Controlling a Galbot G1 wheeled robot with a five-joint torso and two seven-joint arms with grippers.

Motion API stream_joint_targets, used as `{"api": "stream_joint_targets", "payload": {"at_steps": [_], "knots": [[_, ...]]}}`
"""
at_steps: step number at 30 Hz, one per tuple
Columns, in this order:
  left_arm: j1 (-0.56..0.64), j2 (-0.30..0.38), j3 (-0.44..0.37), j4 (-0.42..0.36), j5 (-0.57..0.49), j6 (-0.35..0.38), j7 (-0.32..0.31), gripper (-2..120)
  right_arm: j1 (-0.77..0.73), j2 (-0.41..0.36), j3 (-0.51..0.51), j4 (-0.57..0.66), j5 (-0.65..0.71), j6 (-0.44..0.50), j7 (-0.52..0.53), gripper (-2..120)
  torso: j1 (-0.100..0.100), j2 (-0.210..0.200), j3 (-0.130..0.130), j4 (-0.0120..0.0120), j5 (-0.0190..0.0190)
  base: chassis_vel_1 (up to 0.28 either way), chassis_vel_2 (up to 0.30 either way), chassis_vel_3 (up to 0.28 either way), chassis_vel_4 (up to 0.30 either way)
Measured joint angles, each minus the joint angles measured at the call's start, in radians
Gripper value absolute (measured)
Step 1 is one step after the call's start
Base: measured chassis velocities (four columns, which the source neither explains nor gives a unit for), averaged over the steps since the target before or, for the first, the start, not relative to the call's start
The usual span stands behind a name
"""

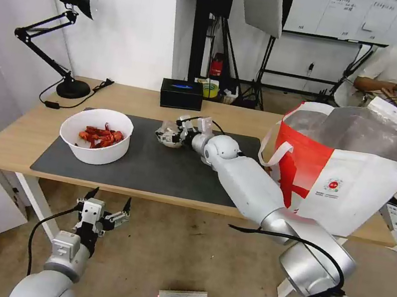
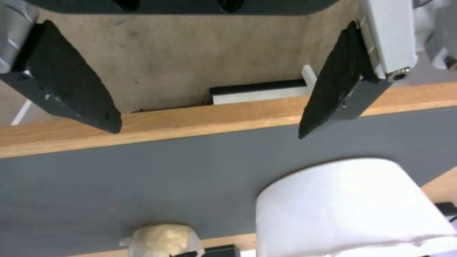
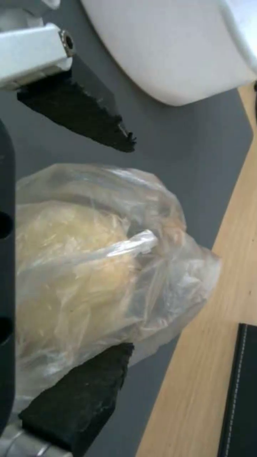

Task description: Pick up the trash from the table and place it into the takeout bag.

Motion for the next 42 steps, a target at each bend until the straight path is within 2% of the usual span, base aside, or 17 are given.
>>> {"api": "stream_joint_targets", "payload": {"at_steps": [12,14,15,18,19,22,23,26,27,30,31,38,42], "knots": [[-0.001,-0.008,0.008,0.002,0.004,0.000,-0.003,100,-0.005,0.011,0.009,-0.031,-0.023,0.003,-0.014,99,0.000,0.000,0.000,0.0001,0.0000,0.000,0.000,0.000,0.000],[0.001,-0.008,0.006,-0.001,0.004,0.000,-0.003,100,-0.006,0.011,0.011,-0.032,-0.023,0.004,-0.013,91,0.000,0.000,0.000,0.0000,0.0000,0.000,0.000,0.000,0.000],[0.001,-0.008,0.006,-0.001,0.004,0.000,-0.003,100,-0.006,0.011,0.011,-0.032,-0.023,0.004,-0.013,91,0.000,0.000,0.000,0.0000,0.0000,0.000,0.000,0.000,0.000],[0.003,-0.008,0.002,-0.004,0.004,0.000,-0.003,100,-0.006,0.007,0.012,-0.029,-0.020,0.004,-0.008,76,0.000,0.000,0.000,0.0001,0.0000,0.000,0.000,0.000,0.000],[0.003,-0.008,0.002,-0.004,0.004,0.000,-0.003,100,-0.006,0.007,0.012,-0.029,-0.020,0.004,-0.008,76,0.000,0.000,0.000,0.0001,0.0000,0.000,0.000,0.000,0.000],[0.004,-0.008,-0.001,-0.009,0.004,0.000,-0.004,100,-0.006,-0.004,0.012,-0.017,-0.016,0.004,-0.006,64,0.000,0.000,0.000,0.0000,0.0000,0.000,0.000,0.000,0.000],[0.004,-0.008,-0.001,-0.009,0.004,0.000,-0.004,100,-0.006,-0.004,0.012,-0.017,-0.016,0.004,-0.006,64,0.000,0.000,0.000,0.0000,0.0000,0.000,0.000,0.000,0.000],[0.005,-0.007,-0.002,-0.013,0.005,-0.001,-0.004,100,-0.008,-0.025,0.007,0.014,0.001,-0.008,0.003,48,0.000,0.000,0.000,0.0001,0.0001,0.000,0.000,0.000,0.000],[0.005,-0.007,-0.002,-0.013,0.005,-0.001,-0.004,100,-0.008,-0.025,0.007,0.014,0.001,-0.008,0.003,48,0.000,0.000,0.000,0.0001,0.0001,0.000,0.000,0.000,0.000],[0.004,-0.006,-0.002,-0.016,0.004,-0.001,-0.004,100,-0.012,-0.045,0.002,0.038,0.013,-0.019,0.008,33,0.000,0.000,0.000,0.0000,0.0001,0.000,0.000,0.000,0.000],[0.004,-0.006,-0.002,-0.016,0.004,-0.001,-0.004,100,-0.012,-0.045,0.002,0.038,0.013,-0.019,0.008,33,0.000,0.000,0.000,0.0000,0.0001,0.000,0.000,0.000,0.000],[0.005,-0.006,-0.004,-0.022,0.003,-0.001,-0.005,100,-0.022,-0.089,0.001,0.112,0.056,-0.034,0.032,5,0.000,0.000,0.000,0.0001,0.0001,0.000,0.000,0.000,0.000],[0.006,-0.006,-0.004,-0.026,0.003,-0.001,-0.005,100,-0.025,-0.124,0.001,0.177,0.092,-0.043,0.053,0,0.000,0.000,0.000,0.0000,0.0001,0.000,0.000,0.000,0.000]]}}
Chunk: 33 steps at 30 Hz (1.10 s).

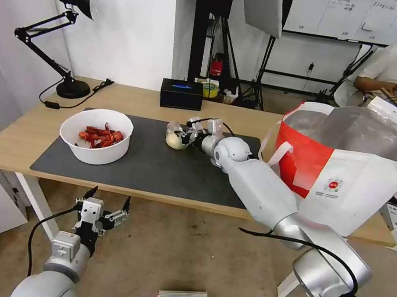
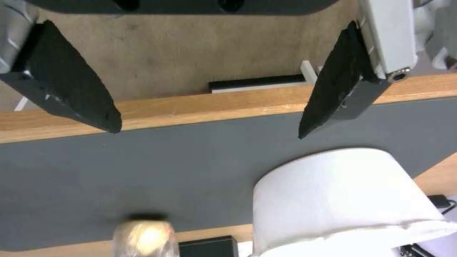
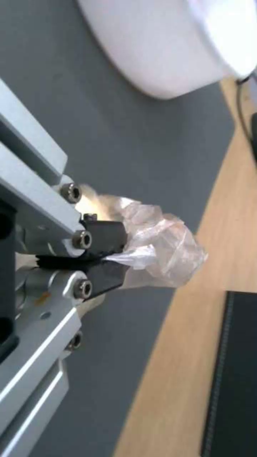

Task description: Pick up the trash from the table and place it into the takeout bag.

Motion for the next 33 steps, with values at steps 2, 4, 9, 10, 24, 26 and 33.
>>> {"api": "stream_joint_targets", "payload": {"at_steps": [2,4,9,10,24,26,33], "knots": [[0.000,0.000,0.000,-0.001,0.000,0.000,0.000,100,-0.002,-0.014,0.000,0.026,0.012,-0.004,0.008,0,0.000,0.000,0.000,0.0000,0.0000,0.000,0.000,0.000,0.000],[0.001,0.000,0.000,-0.002,0.000,0.000,0.000,100,-0.003,-0.029,0.000,0.051,0.023,-0.007,0.015,0,0.000,0.000,0.000,0.0000,0.0000,0.000,0.000,0.000,0.000],[0.005,-0.001,-0.001,-0.009,-0.001,0.000,-0.002,100,-0.014,-0.083,0.014,0.149,0.069,-0.019,0.045,0,0.000,0.000,0.000,0.0000,0.0001,0.000,0.000,0.000,0.000],[0.006,-0.001,-0.001,-0.011,-0.001,0.000,-0.002,100,-0.018,-0.099,0.024,0.179,0.084,-0.023,0.052,0,0.000,0.000,0.000,0.0001,0.0001,0.000,0.000,0.000,0.000],[0.014,-0.001,0.001,-0.021,0.001,0.000,-0.003,100,-0.057,-0.284,0.103,0.578,0.223,-0.055,0.142,0,0.000,0.000,0.000,0.0000,0.0000,0.000,0.000,0.000,0.000],[0.016,-0.002,0.001,-0.022,0.002,0.000,-0.003,100,-0.063,-0.303,0.114,0.613,0.229,-0.056,0.148,0,0.000,0.000,0.000,-0.0001,0.0001,0.000,0.000,0.000,0.000],[0.023,0.000,0.000,-0.023,0.004,0.000,-0.003,100,-0.106,-0.390,0.175,0.768,0.243,-0.066,0.181,0,0.000,0.000,0.000,-0.0001,0.0001,0.000,0.000,0.000,0.000]]}}
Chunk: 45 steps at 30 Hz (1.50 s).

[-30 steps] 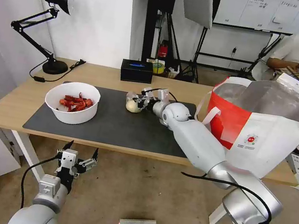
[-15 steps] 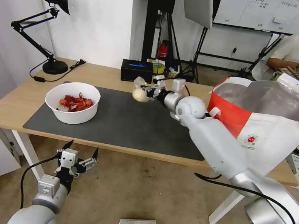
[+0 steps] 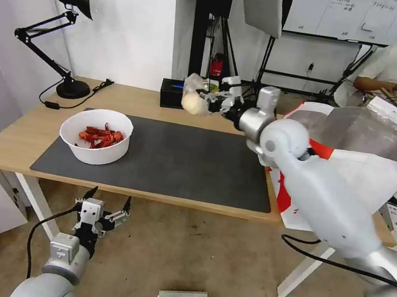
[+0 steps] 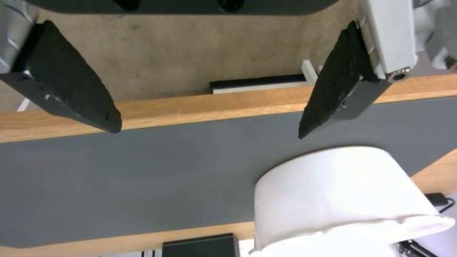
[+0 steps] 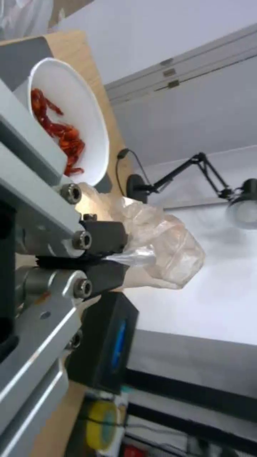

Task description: Pick up the trash from the table and place it into the takeout bag.

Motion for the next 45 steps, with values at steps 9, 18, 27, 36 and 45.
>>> {"api": "stream_joint_targets", "payload": {"at_steps": [9,18,27,36,45], "knots": [[-0.011,0.003,0.013,0.011,0.003,0.001,0.000,100,-0.094,-0.107,0.116,0.175,0.014,-0.038,0.051,0,0.000,0.000,0.000,0.0001,0.0000,0.000,0.000,0.000,0.000],[-0.005,0.003,0.020,0.001,0.011,0.001,0.000,100,-0.184,-0.228,0.259,0.288,0.058,-0.047,0.070,0,0.000,0.000,0.000,0.0000,0.0002,0.000,0.000,0.000,0.000],[0.011,-0.001,0.042,-0.029,0.032,0.001,0.000,100,-0.356,-0.390,0.487,0.428,0.116,-0.046,0.107,0,0.000,0.000,0.000,-0.0003,0.0003,0.000,0.000,0.000,0.000],[0.039,-0.011,0.071,-0.055,0.059,-0.012,0.001,100,-0.638,-0.499,0.795,0.518,0.118,-0.041,0.136,0,0.000,0.000,0.000,-0.0002,0.0002,0.000,0.000,0.000,0.000],[0.034,-0.007,0.094,-0.059,0.065,-0.020,0.001,100,-0.732,-0.521,0.907,0.487,0.104,-0.030,0.157,0,0.000,0.000,0.000,0.0000,0.0000,0.000,0.000,0.000,0.000]]}}
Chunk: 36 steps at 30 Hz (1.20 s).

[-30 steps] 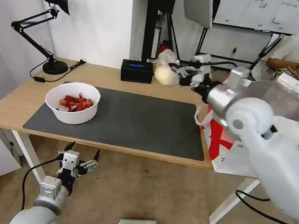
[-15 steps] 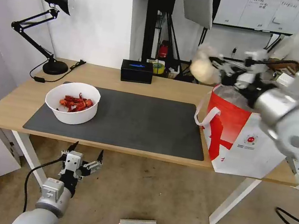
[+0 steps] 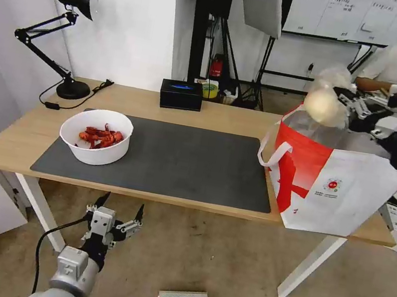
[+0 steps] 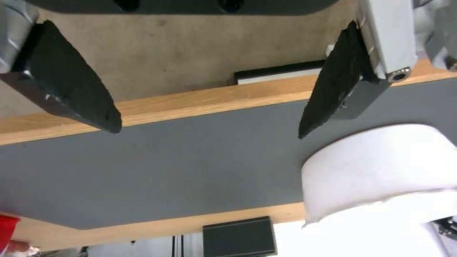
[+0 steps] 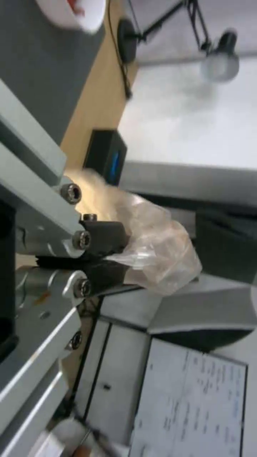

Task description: Pick up the trash from the table and place it into the takeout bag.

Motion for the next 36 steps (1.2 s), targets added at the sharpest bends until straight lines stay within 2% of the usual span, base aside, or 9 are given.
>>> {"api": "stream_joint_targets", "payload": {"at_steps": [17,36], "knots": [[-0.026,0.027,0.004,0.024,-0.023,0.000,0.000,100,-0.014,0.029,0.013,-0.127,-0.054,0.007,0.019,0,0.000,0.000,0.000,0.0001,-0.0001,0.000,0.000,0.000,0.000],[-0.030,0.030,0.007,0.031,-0.026,-0.001,0.000,100,-0.016,0.079,-0.038,-0.156,-0.094,-0.009,0.041,0,0.000,0.000,0.000,0.0001,-0.0002,0.000,0.000,0.000,0.000]]}}
